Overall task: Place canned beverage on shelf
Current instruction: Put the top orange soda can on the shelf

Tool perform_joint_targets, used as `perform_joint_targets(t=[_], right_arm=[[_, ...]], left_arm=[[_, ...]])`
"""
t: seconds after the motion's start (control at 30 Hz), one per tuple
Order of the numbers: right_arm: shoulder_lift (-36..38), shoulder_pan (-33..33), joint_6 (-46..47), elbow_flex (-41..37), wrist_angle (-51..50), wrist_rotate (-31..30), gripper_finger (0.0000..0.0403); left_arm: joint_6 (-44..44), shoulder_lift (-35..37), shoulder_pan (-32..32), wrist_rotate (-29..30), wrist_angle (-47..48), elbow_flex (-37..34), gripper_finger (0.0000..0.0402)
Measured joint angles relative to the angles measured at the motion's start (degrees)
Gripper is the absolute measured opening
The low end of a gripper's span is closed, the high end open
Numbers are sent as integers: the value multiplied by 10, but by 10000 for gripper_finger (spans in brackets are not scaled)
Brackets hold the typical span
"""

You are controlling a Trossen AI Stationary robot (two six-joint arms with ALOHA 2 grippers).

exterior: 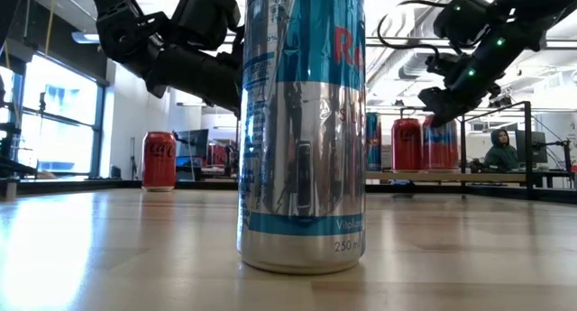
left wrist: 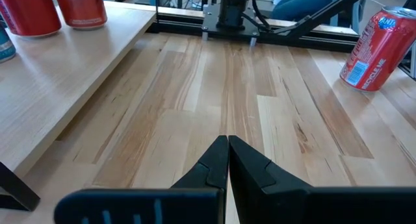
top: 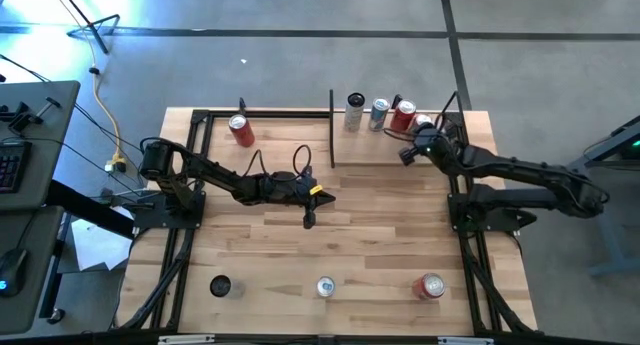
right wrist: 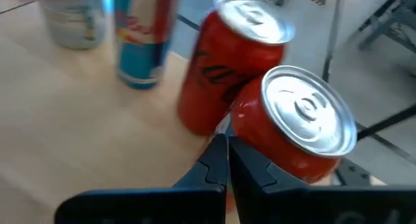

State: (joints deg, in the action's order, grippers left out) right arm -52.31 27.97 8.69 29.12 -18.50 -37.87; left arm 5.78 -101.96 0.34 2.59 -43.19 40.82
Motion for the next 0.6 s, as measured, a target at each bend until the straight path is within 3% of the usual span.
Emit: perform_joint_targets(t=[0.2, 0.4, 0.6], right_arm=[[37, 37, -15, 0, -26, 24, 0], [77, 26, -8, 0, 1, 141, 0], [39, 40, 18, 0, 28, 94, 0]], left_arm=[[0, 0, 0, 0, 0, 0, 3], [0, 0, 0, 0, 0, 0, 3], [0, 0, 0, 0, 0, 0, 3]])
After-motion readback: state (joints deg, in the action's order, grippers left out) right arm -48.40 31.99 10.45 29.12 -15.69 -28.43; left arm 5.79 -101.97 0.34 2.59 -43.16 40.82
